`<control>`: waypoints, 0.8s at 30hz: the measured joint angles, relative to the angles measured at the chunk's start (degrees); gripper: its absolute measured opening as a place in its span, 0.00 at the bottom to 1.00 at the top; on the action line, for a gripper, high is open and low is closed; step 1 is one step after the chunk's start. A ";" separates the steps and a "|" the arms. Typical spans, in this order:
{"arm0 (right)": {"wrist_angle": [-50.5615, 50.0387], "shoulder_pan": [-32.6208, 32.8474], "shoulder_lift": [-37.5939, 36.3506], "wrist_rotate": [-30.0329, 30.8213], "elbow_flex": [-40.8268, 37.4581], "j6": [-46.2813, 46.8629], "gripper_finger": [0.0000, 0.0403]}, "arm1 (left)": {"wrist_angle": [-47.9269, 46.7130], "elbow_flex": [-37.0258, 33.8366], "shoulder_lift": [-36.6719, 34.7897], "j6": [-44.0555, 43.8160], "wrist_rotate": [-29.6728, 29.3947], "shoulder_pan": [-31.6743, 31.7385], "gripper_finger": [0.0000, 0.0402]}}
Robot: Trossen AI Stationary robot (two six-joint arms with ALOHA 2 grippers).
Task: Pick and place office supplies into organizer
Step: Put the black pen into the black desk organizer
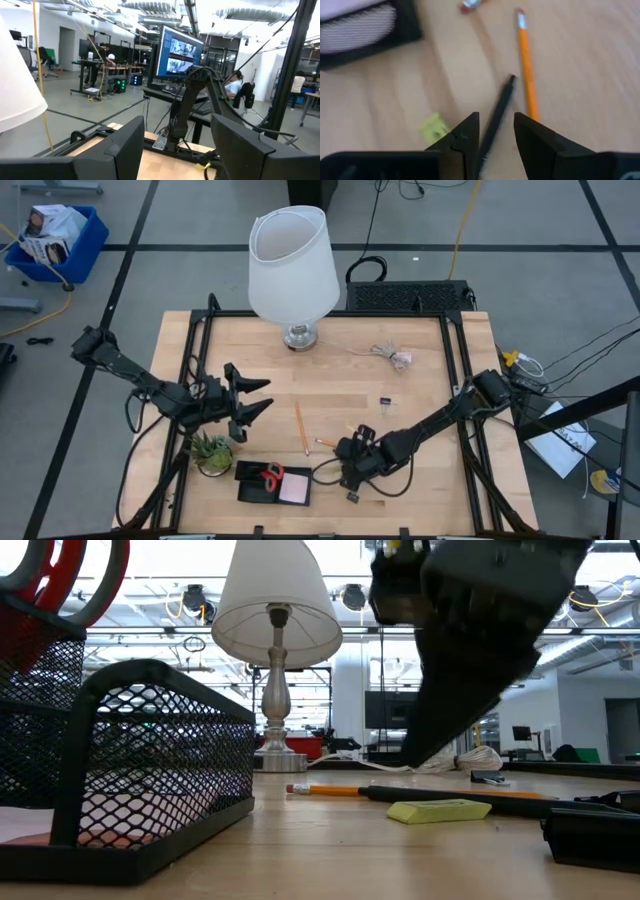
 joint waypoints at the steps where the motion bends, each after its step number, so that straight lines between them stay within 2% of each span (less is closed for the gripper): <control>1: 0.14 -0.02 0.03 0.18 -0.45 0.37 0.28 | -0.01 0.00 0.00 -0.02 0.00 0.00 0.58; 8: 5.52 0.20 0.27 1.45 -2.67 0.51 0.28 | -0.01 0.00 0.00 -0.02 0.04 0.00 0.58; 13: 7.94 0.49 3.18 1.15 -2.66 0.64 0.28 | -0.08 0.00 0.02 0.00 0.45 0.00 0.58; 24: 6.67 0.11 4.57 2.66 -2.49 -0.84 0.27 | -0.12 0.00 0.02 -0.22 2.67 0.00 0.58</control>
